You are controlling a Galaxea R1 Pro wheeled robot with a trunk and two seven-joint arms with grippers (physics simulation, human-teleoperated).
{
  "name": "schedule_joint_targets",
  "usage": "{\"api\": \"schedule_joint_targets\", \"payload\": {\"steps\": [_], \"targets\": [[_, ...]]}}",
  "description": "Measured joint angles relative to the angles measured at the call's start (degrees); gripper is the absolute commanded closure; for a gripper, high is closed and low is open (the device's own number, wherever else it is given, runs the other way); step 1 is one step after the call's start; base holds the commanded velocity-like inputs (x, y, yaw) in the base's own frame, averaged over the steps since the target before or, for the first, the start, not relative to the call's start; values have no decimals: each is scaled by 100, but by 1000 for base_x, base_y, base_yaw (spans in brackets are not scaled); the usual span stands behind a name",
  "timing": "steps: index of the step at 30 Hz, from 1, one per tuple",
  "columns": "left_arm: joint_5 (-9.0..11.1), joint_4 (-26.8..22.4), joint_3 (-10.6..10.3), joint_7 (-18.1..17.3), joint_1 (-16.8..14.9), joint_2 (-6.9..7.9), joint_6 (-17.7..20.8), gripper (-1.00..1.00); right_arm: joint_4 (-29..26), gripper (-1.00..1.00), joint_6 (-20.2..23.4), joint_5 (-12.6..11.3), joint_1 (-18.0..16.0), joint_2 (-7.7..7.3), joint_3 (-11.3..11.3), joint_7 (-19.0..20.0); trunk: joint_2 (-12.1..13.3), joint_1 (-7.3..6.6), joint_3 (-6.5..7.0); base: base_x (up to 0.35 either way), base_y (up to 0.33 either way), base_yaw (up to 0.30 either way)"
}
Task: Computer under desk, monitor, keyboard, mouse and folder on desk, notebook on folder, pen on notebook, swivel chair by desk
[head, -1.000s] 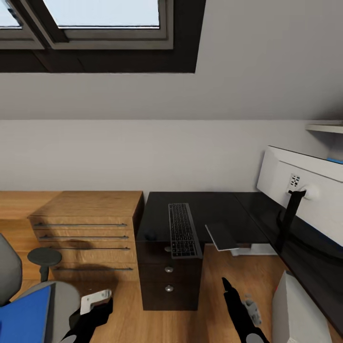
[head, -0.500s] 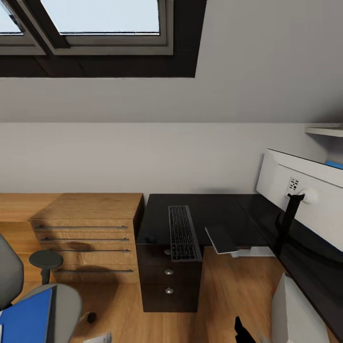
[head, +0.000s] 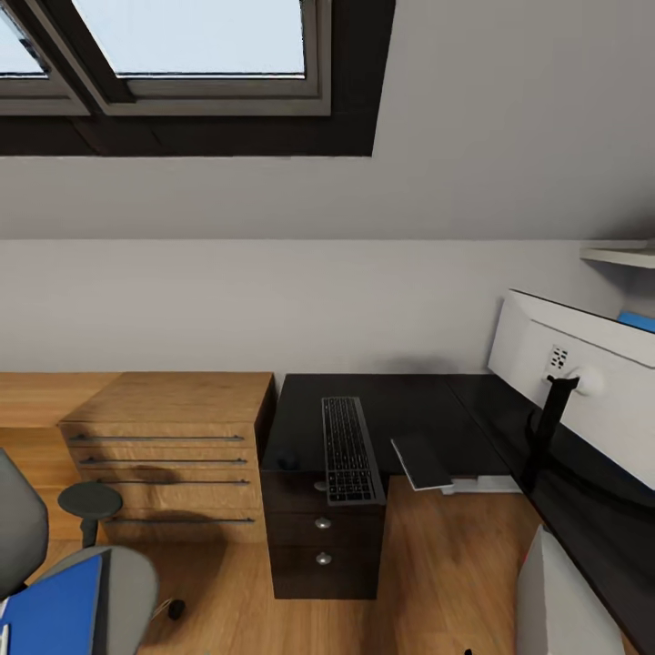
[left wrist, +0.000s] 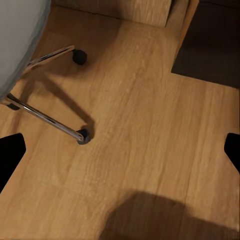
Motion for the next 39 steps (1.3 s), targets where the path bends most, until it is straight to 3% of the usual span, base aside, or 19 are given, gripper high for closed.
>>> {"api": "schedule_joint_targets", "payload": {"steps": [4,9,27,35,36,39], "targets": [[2,-128,-2,-4,0,-119,49,-100,23,-100,-25,-43,-1,-59,1,7,161,-88,72,0,0,0],[-3,-262,-4,-6,0,-133,74,-100,183,-100,-46,43,-1,-192,20,14,361,-198,162,0,0,0],[-12,-61,-5,6,0,-132,63,-100,376,-100,-86,623,-1,-218,14,16,1084,-593,485,0,0,0],[-35,191,-45,21,0,-142,-169,-100,453,-100,-91,882,-1,-223,16,16,1405,-769,628,0,0,5],[-35,422,-45,28,1,-144,-673,-100,453,-100,-92,1189,-1,-222,18,16,1445,-791,644,0,0,35],[-37,438,-47,29,1,-152,-708,-100,486,-100,-93,1333,0,-224,14,16,1566,-857,691,0,0,57]]}}
